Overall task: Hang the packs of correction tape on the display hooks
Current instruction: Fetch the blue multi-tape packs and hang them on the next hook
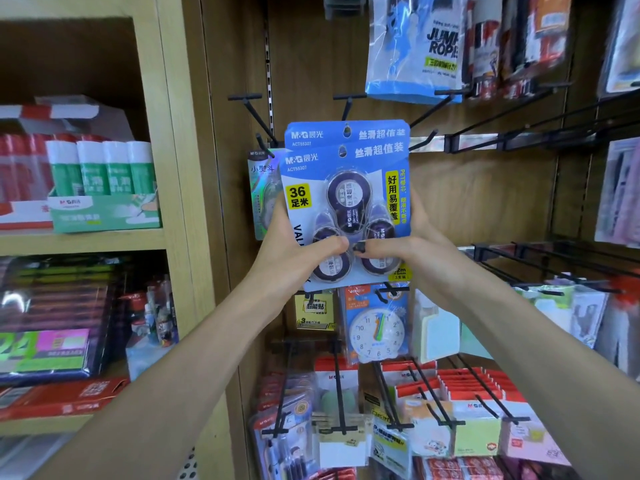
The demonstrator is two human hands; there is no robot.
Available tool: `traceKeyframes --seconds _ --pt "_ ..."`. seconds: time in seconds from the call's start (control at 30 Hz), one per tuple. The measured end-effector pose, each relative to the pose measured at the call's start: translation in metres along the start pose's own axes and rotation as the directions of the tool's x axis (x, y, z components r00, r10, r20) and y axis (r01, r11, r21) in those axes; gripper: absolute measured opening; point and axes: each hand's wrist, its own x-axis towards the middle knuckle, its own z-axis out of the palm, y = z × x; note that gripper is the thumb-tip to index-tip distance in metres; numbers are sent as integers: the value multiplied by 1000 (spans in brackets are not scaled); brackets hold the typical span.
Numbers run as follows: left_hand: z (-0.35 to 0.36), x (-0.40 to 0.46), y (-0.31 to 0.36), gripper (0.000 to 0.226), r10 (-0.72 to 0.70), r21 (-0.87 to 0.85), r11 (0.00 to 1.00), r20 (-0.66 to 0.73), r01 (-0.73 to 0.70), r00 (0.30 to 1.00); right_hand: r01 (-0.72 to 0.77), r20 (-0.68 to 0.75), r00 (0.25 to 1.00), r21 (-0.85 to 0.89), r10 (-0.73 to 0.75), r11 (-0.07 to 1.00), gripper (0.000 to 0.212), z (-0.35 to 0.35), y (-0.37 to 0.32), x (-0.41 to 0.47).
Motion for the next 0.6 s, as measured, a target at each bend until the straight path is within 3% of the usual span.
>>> traceKeyframes --seconds 0.6 --pt "-2 13 17 77 -7 -3 1000 3 7 1000 -19 -29 999 59 20 998 65 0 -2 16"
